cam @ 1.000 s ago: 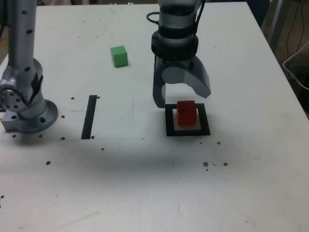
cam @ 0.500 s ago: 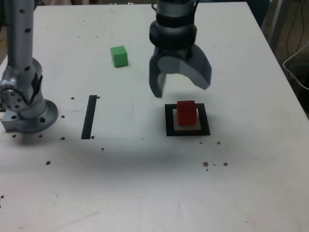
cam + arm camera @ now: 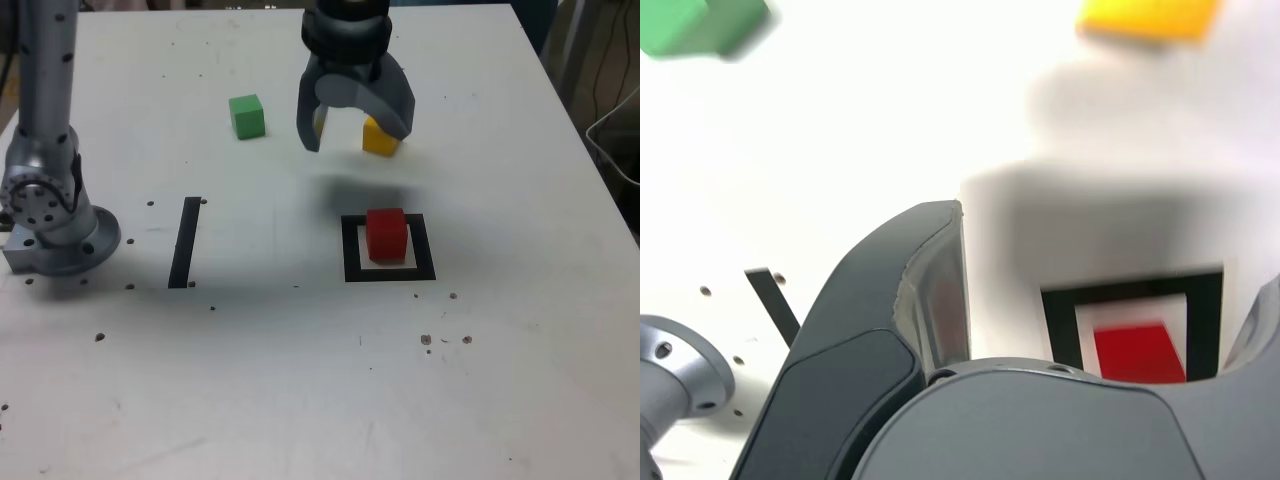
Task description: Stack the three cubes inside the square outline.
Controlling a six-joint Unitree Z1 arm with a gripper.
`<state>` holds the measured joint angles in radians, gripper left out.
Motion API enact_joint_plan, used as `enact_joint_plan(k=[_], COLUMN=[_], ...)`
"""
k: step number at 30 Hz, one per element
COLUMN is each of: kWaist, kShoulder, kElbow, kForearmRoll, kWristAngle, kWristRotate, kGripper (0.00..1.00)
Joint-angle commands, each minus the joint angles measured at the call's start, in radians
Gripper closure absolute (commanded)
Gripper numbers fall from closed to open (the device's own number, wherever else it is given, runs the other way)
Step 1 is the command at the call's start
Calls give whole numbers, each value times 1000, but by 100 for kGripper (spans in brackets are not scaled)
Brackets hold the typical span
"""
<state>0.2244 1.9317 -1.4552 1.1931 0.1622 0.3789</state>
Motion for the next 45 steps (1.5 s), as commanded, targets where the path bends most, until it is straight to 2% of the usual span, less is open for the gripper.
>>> enact_joint_plan(k=[1, 7, 16, 26, 33, 41, 45], kWaist=[30, 110, 175, 178, 178, 178, 178], kShoulder=[15, 70, 175, 220, 231, 242, 248], kElbow=[-30, -114, -193, -212, -216, -221, -225], kForearmRoll=[5, 23, 24, 17, 10, -8, -10], kWristAngle=[8, 22, 16, 6, -12, -20, -19], kWristRotate=[25, 93, 152, 176, 182, 201, 206], kGripper=[0, 1, 4, 19, 37, 41, 53])
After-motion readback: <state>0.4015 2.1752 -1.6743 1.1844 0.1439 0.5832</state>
